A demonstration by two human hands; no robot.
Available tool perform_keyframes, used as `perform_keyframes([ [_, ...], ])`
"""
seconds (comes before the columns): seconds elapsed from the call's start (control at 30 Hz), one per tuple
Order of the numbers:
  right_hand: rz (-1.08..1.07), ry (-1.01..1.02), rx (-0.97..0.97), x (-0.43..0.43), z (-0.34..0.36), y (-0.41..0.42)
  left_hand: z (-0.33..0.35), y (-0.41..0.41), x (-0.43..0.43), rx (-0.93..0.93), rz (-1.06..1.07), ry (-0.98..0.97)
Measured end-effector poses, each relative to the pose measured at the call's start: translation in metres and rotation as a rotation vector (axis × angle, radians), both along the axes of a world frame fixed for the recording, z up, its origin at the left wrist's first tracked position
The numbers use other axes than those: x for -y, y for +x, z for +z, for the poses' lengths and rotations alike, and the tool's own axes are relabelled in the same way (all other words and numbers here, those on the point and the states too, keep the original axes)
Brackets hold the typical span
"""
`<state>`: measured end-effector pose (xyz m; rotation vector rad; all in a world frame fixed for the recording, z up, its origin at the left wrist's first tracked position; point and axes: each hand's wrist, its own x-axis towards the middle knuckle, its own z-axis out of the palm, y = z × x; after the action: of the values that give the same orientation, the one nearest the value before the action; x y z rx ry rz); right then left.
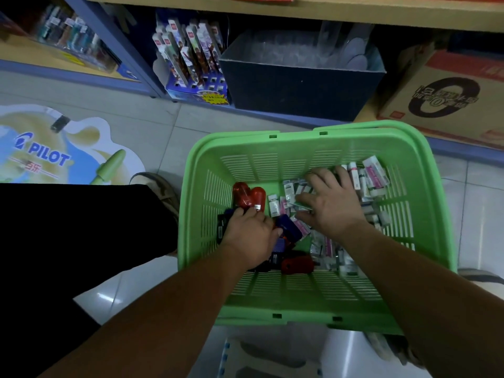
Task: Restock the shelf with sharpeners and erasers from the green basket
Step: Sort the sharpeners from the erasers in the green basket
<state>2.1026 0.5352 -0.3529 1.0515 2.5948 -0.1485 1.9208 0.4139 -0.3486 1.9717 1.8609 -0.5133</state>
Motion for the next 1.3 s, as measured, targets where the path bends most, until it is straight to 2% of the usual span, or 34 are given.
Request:
perform_keyframes([
  [0.2, 0.017, -0.003, 0.001, 0.005, 0.004, 0.001, 0.009, -0.006, -0.016, 0.168, 0.22, -0.068],
  [0.37, 0.06, 0.062, -0.33, 0.023, 0.003, 0.002, 0.01, -0.004, -0.051, 0.406, 0.355, -0.179],
  [0.43, 0.04, -0.05, -0.399, 0.032, 0.01, 0.002, 0.002, -0.001, -0.066, 0.461, 0.362, -0.174],
  [0.53, -0.272, -0.465, -0.279, 0.041, 0.018, 0.003, -0.014, 0.0, -0.069, 0.489, 0.396, -0.223],
  [0.6, -0.559, -0.763, -0.321, 0.042, 0.013, 0.008, -0.02, -0.001, -0.065, 0.465, 0.374, -0.204],
  [0.63, -0.647, -0.838, -0.356, 0.042, 0.009, 0.009, -0.021, -0.003, -0.064, 0.456, 0.355, -0.2],
  [0.8, -0.823, -1.002, -0.364, 0.047, 0.004, 0.003, -0.022, -0.003, -0.075, 0.376, 0.254, -0.286],
  [0.9, -0.924, -1.096, -0.439, 0.051, 0.004, -0.003, -0.025, -0.002, -0.079, 0.369, 0.285, -0.325],
  [1.0, -1.11, -1.032, -0.537, 0.05, 0.009, -0.007, -0.024, -0.004, -0.079, 0.434, 0.336, -0.272],
  [1.07, -1.139, -0.967, -0.573, 0.05, 0.008, -0.006, -0.025, -0.005, -0.078, 0.507, 0.383, -0.26],
  [1.13, -1.133, -0.995, -0.594, 0.048, 0.012, -0.005, -0.025, -0.007, -0.076, 0.516, 0.401, -0.24],
  [1.3, -0.877, -1.131, -0.476, 0.048, 0.009, -0.005, -0.013, -0.012, -0.075, 0.489, 0.335, -0.251],
])
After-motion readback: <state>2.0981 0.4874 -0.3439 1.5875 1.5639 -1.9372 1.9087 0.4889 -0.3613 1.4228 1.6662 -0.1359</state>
